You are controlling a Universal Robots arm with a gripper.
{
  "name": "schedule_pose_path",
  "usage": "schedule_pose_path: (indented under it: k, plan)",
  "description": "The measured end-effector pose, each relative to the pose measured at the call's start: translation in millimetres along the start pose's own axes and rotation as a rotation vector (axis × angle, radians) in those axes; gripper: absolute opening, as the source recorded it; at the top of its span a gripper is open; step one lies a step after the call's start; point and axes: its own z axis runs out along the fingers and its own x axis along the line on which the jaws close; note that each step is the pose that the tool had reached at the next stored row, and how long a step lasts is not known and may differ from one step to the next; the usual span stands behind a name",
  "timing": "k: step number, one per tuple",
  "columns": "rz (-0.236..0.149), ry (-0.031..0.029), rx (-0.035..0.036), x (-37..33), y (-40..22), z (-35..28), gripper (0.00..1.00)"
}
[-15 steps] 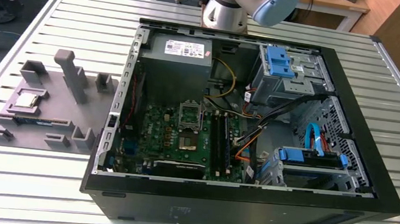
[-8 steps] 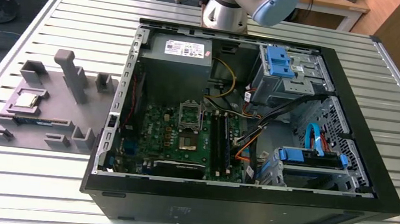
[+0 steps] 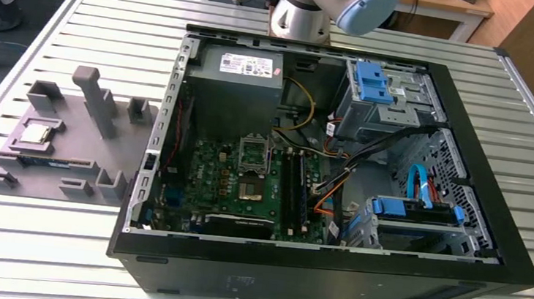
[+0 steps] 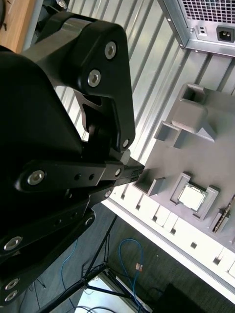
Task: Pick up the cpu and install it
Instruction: 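Reach for the cpu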
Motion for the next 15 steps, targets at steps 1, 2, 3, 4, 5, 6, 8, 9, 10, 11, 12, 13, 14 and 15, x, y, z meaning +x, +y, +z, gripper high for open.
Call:
schedule_pose_path:
  k: [1, 2, 3, 4, 5, 6, 8, 9, 10, 11, 12, 13, 14, 15]
  plan:
    - [0.000, 0.0004, 0.0002, 0.9, -0.1, 1.0, 0.11]
    - [0.000, 0.0006, 0.0001, 1.8, -0.2, 2.1, 0.11]
    - [0.000, 0.0009, 0.0002, 2.6, -0.3, 3.1, 0.11]
    - [0.000, 0.0013, 0.0001, 3.1, -0.4, 4.2, 0.11]
    - [0.000, 0.0018, 0.0002, 3.7, -0.6, 5.3, 0.11]
    - [0.000, 0.0025, 0.0003, 4.1, -0.6, 6.4, 0.11]
    - [0.000, 0.0039, 0.0004, 4.7, -0.7, 8.2, 0.11]
    - [0.000, 0.0043, 0.0004, 4.9, -0.8, 9.1, 0.11]
    - [0.000, 0.0048, 0.0005, 5.0, -0.8, 9.7, 0.11]
    - [0.000, 0.0051, 0.0006, 5.0, -0.8, 10.1, 0.11]
    - [0.000, 0.0052, 0.0006, 5.1, -0.8, 10.4, 0.11]
    - [0.000, 0.0051, 0.0005, 5.2, -0.9, 10.6, 0.11]
    - [0.000, 0.0050, 0.0005, 5.2, -0.9, 10.8, 0.11]
    - [0.000, 0.0050, 0.0005, 5.2, -0.9, 10.8, 0.11]
